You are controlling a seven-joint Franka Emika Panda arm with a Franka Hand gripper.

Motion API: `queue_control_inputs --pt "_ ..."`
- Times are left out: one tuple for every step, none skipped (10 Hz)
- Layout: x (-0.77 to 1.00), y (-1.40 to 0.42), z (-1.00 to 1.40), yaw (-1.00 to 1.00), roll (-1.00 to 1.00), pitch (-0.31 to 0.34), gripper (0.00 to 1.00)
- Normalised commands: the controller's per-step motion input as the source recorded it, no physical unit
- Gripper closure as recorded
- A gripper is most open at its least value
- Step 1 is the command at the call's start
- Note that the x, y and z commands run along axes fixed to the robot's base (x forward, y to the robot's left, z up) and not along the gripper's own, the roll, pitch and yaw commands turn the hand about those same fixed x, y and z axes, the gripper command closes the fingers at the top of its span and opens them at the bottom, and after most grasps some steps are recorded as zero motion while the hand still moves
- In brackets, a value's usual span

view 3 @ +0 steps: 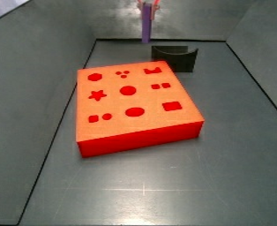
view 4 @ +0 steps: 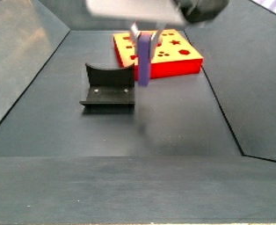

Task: Pick up the rectangle object. Move up. Move to above the board. Insert the rectangle object.
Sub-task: Move to above the board.

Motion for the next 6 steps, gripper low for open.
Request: queue_control_inputs --pt "-0.20 -0.46 1.00 0.02 0.12 -0.050 1.00" --pt "-0.18 -0.41 1.00 0.02 0.11 0.010 1.00" --pt "-0.16 -0.39 1.00 0.02 0.11 0.043 1.00" --pt "-0.15 -0.35 1.00 0.02 0.11 0.048 1.00" --pt "-0.15 -0.33 1.00 0.03 0.11 0.042 1.00" --pt "-0.14 -0.29 1.00 0.03 0.11 0.030 1.00"
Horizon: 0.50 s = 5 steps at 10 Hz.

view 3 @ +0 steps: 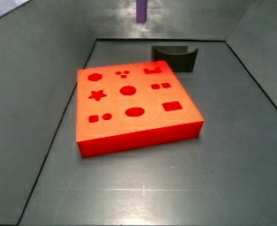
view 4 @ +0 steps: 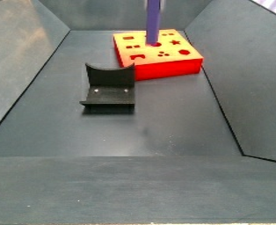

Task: Pick up the rectangle object. Move up. Move to above the board. Insert the rectangle object.
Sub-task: Move to above the board.

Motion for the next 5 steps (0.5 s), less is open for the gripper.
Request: queue_control_inputs --pt "-0.13 -0.25 0.98 0.03 0.09 0.030 1.00" --pt "-0.07 -0.14 0.73 0.03 0.09 0.035 1.00" --pt "-0.05 -0.10 0.60 0.03 0.09 0.044 1.00" --pt "-0.01 -0.06 0.35 0.03 0.09 0.076 1.00" --pt "0.01 -0.04 0.17 0.03 0.09 0.094 1.00"
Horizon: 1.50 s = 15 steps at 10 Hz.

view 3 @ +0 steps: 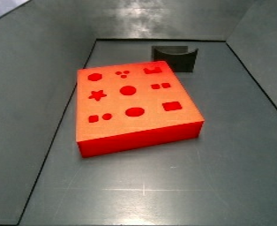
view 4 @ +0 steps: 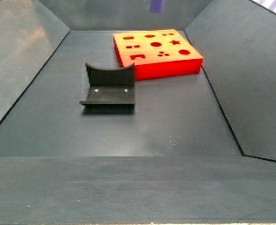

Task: Pick up the rectangle object. Move up. Move to above the board. Insert the rectangle object.
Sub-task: Move to above the board, then insert the rectangle object.

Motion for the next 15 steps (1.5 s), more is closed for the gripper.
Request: queue_control_inputs --pt "-0.04 -1.00 0.25 0.94 0.05 0.420 1.00" --pt "-0.04 -1.00 0.24 0.93 0.05 0.408 1.00" --pt "-0.03 -1.00 0.26 0.62 0.06 0.320 1.00" --pt "-0.03 -1.00 0.25 0.46 0.03 0.256 1.00" --pt "-0.02 -1.00 0.25 0.18 0.03 0.140 1.00" --pt "-0.01 -1.00 0.25 0.08 0.01 0.108 1.00" --pt "0.00 -1.00 0.26 0.03 0.01 0.094 1.00" --pt "0.01 -1.00 0.26 0.03 0.01 0.092 1.00" --pt "0.03 -1.00 0.26 0.02 0.01 0.100 1.00" --pt "0.06 -0.75 0.20 0.01 0.01 0.116 1.00" --pt "0.07 -0.47 0.13 0.01 0.01 0.124 1.00" --pt "0.07 -0.33 0.09 0.00 0.01 0.122 1.00" --pt "0.01 0.00 -0.06 -1.00 0.00 -0.001 1.00" --pt "0.04 0.00 -0.08 -0.99 0.00 0.000 1.00" --pt "0.01 0.00 -0.07 -1.00 0.00 0.000 1.00"
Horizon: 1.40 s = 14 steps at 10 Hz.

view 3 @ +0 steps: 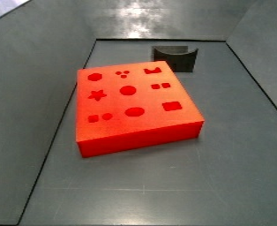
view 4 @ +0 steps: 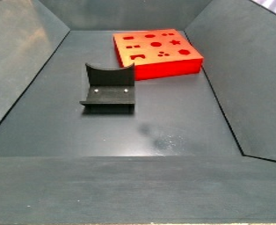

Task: Pick up the rectangle object. Move up. Move to above the board. Insert the rectangle object.
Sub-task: Insert the rectangle object.

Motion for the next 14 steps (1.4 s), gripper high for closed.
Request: queue_control_inputs --pt "0.00 0.00 -0.07 -1.00 0.00 -0.019 1.00" --pt "0.03 0.00 -0.15 -1.00 0.01 -0.039 1.00" --pt "0.05 0.00 -0.25 -1.00 0.02 -0.056 1.00" --pt "0.04 0.00 -0.37 -1.00 0.05 -0.063 1.00" --pt "0.09 0.00 -0.36 -0.99 0.05 -0.069 1.00" --pt "0.31 -0.04 -0.31 -0.80 0.03 -0.067 1.00" --pt "0.39 -0.06 -0.32 -0.74 0.04 -0.060 1.00" --pt "0.34 -0.11 -0.47 -0.77 0.07 -0.073 1.00" --pt "0.29 -0.11 -0.55 -0.82 0.09 -0.081 1.00" --pt "0.28 -0.11 -0.55 -0.83 0.09 -0.077 1.00" --pt "0.26 -0.12 -0.59 -0.84 0.09 -0.083 1.00" --pt "0.21 -0.12 -0.67 -0.87 0.10 -0.096 1.00" --pt "0.10 -0.09 -0.81 -0.97 0.08 -0.107 1.00" --pt "0.05 -0.06 -0.83 -1.00 0.07 -0.070 1.00"
